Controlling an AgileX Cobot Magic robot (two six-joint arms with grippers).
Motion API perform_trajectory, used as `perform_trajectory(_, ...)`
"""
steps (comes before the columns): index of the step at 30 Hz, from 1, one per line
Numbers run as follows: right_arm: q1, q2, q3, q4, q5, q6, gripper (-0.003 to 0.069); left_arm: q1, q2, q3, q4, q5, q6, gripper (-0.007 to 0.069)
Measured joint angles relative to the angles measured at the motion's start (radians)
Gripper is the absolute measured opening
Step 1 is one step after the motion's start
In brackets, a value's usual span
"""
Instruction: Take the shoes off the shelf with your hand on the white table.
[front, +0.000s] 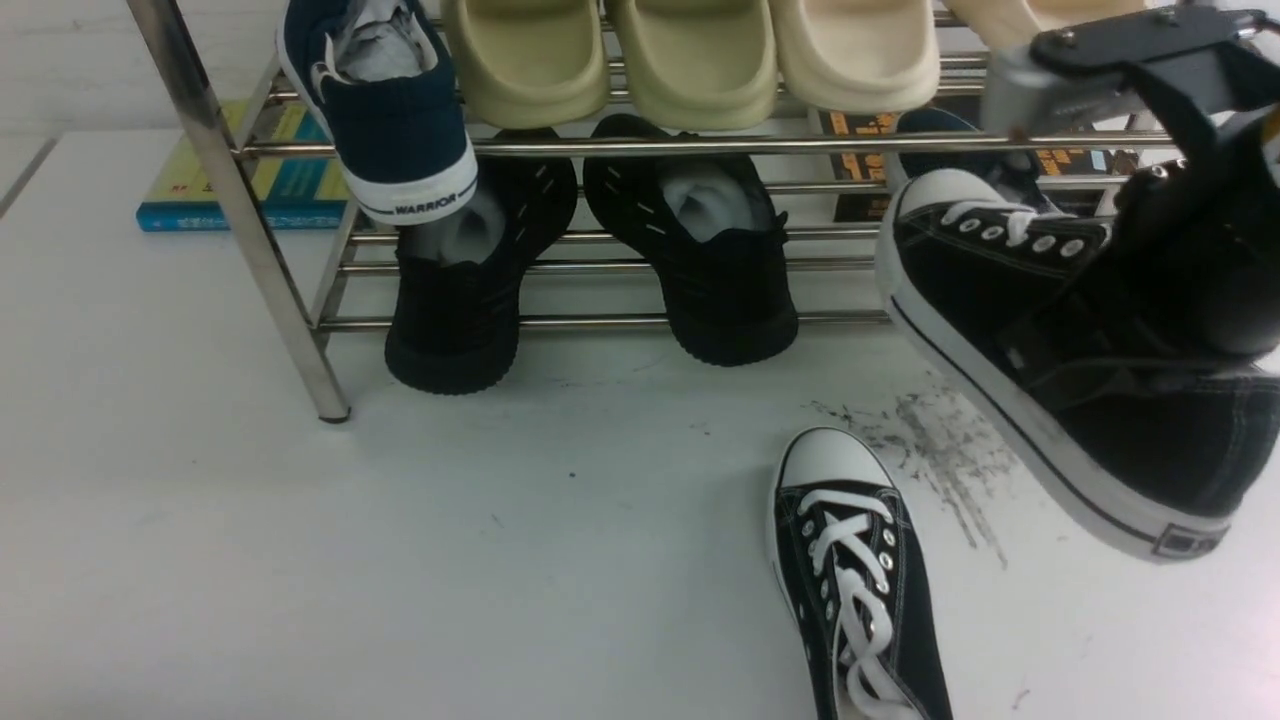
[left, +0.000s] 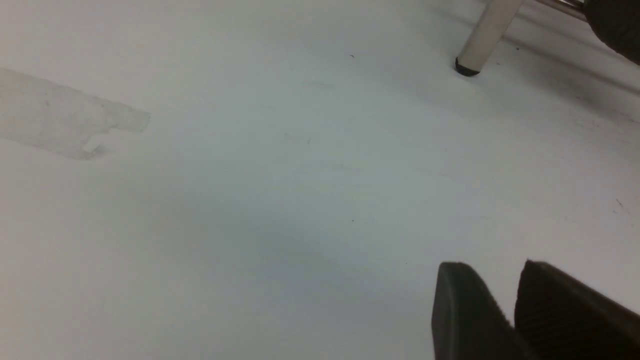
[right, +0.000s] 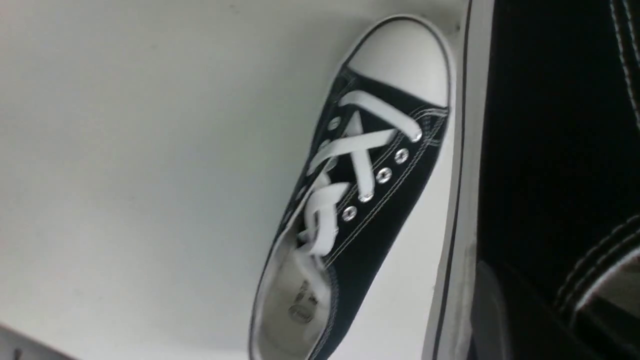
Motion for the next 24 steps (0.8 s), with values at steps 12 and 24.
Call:
perform_trajectory(12,0.483,-0.002,0.129,-0.061,-0.187,0.292,0.0012,0.000,0.000,0.000,0.000,0.000,0.000,0.0195)
perform_trajectory(24,0.552,0.269,0.151,-0.567,-0.406,1.081,0.0021,0.000,0.000,0.000,0.000,0.000,0.000,0.0195)
